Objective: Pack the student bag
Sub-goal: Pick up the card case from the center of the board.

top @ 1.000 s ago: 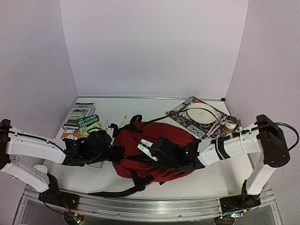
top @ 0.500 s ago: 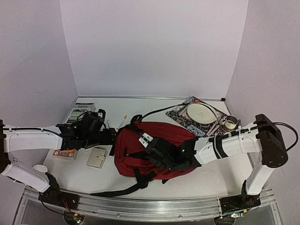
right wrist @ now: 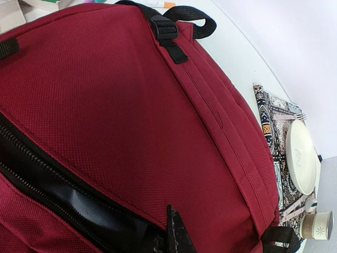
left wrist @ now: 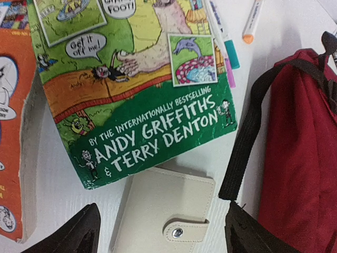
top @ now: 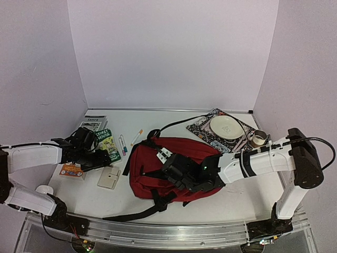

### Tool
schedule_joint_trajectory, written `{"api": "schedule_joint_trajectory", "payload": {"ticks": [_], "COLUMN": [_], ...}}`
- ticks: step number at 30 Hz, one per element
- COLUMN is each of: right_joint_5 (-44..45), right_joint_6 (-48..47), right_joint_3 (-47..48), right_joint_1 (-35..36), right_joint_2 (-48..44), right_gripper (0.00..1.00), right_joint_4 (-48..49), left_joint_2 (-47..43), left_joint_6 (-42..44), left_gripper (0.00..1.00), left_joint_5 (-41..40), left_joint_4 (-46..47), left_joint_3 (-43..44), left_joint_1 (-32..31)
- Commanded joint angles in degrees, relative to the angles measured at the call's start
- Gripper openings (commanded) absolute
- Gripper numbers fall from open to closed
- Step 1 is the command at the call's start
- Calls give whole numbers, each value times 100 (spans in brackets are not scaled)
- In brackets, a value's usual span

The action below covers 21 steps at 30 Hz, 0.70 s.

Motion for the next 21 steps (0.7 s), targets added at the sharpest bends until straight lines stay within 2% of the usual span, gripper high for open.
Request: {"api": "schedule_joint_trajectory", "payload": {"ticks": [1, 10, 13, 17, 21], "right_joint_5": [71, 91, 87, 102, 168], "right_joint_6": [162, 204, 220, 223, 202], "right_joint_3": [301, 163, 108, 52, 30], "right_joint_1": [83, 152, 185, 209, 210], "right_joint_2": [-124, -132, -136, -156, -155], "right_gripper": [0, 0, 0, 0, 0], "right_joint_4": [-45, 141, 173, 181, 211], "left_joint_2": [320, 938, 962, 671, 253], "left_joint_6": [200, 438, 499, 428, 323], "left_gripper": [83, 77, 77, 78, 82], "left_joint_5": [843, 945, 1219, 1651, 1477], "left_joint_4": [-78, 1, 2, -11, -169], "left_joint_3": [7, -16, -27, -60, -87], "left_joint_1": [144, 155, 145, -20, -133]}}
